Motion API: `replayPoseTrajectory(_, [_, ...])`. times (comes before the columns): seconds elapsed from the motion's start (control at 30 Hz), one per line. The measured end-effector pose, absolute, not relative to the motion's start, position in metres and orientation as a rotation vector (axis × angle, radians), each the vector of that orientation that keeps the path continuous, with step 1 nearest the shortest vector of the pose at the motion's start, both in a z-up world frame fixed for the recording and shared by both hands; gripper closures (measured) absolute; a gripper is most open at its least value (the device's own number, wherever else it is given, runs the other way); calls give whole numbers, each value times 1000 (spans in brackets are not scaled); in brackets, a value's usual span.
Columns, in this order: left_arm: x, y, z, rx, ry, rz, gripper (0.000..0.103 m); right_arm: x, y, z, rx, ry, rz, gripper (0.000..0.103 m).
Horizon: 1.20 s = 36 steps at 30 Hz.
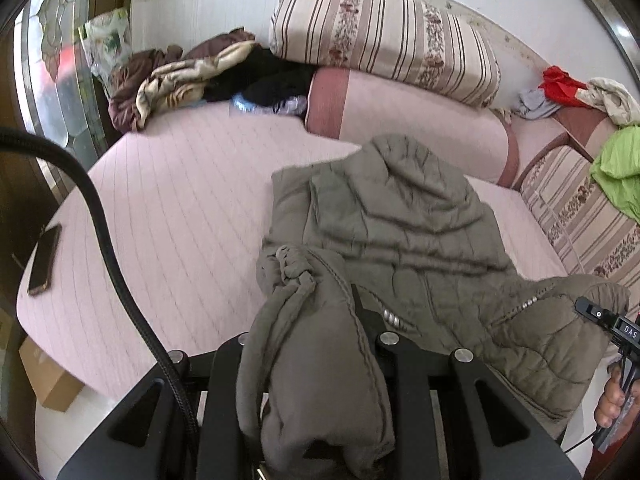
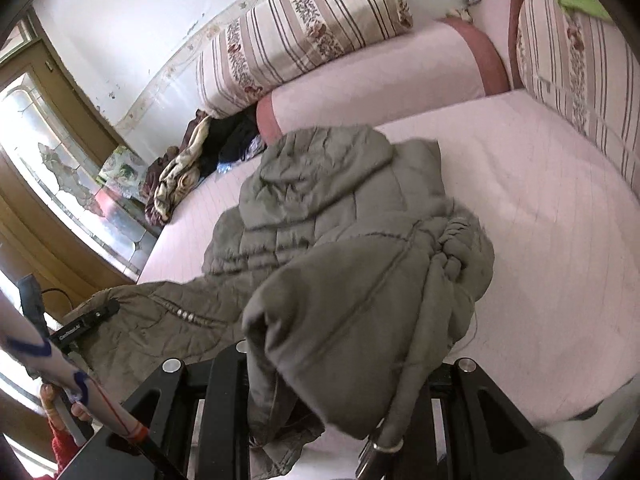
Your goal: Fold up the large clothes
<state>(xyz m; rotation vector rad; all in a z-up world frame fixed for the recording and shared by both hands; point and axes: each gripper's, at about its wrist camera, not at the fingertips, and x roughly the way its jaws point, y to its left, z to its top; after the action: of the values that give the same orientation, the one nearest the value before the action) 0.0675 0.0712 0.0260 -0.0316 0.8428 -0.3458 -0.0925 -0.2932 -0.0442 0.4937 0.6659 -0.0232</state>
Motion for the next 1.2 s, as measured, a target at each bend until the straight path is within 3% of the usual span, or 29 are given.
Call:
replayPoseTrajectory(0.7, [180, 20, 79, 19, 724, -256, 79, 26, -345, 23, 488, 585, -144, 74])
replayPoseTrajectory(1.2, [328, -33, 32, 70, 824, -152, 79, 173, -387, 9, 411, 658, -265, 74])
